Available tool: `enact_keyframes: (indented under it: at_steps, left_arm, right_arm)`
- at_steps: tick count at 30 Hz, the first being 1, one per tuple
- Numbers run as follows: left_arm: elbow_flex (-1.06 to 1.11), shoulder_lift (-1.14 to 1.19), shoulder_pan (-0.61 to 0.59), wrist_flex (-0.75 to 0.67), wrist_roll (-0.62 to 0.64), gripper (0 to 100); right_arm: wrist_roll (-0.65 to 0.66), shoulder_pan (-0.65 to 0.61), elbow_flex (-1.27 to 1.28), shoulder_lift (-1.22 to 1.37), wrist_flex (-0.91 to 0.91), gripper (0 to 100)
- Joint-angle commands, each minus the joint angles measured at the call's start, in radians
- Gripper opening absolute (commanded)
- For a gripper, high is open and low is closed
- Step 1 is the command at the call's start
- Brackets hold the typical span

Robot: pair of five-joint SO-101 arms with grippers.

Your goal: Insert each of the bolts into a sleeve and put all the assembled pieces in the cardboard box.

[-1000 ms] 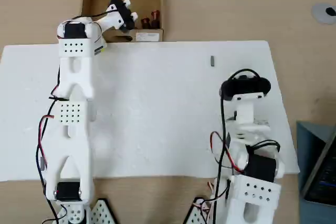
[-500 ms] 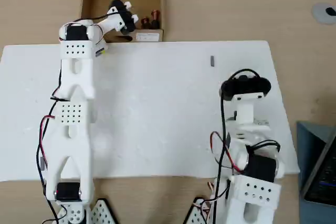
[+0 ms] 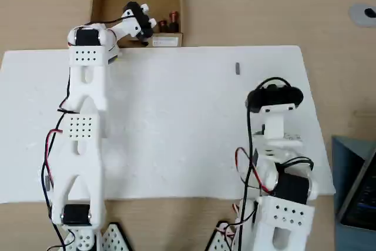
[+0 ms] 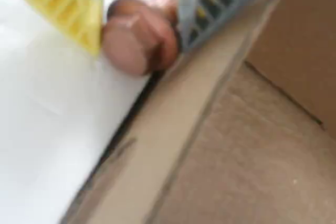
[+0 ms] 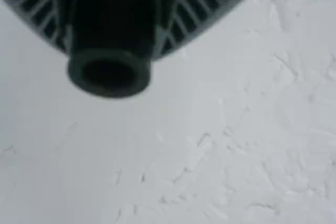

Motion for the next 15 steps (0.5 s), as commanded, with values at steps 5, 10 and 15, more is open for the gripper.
enact_keyframes:
  at_steps: [5,10,15]
  left_arm:
    - [-0.048,-0.008,0.012,0.115,0.005,4]
    - [-0.054,-0.039,0.014,0.213,-0.002,4]
    - [-0.051,-0.11,0.012,0.285,0.003,4]
  right_arm:
    - [0.002,-0.008,-0.002,-0.013,-0.02,1.0]
    - [0.002,-0.008,-0.002,-0.013,-0.02,1.0]
    - [0.002,-0.008,-0.002,-0.013,-0.02,1.0]
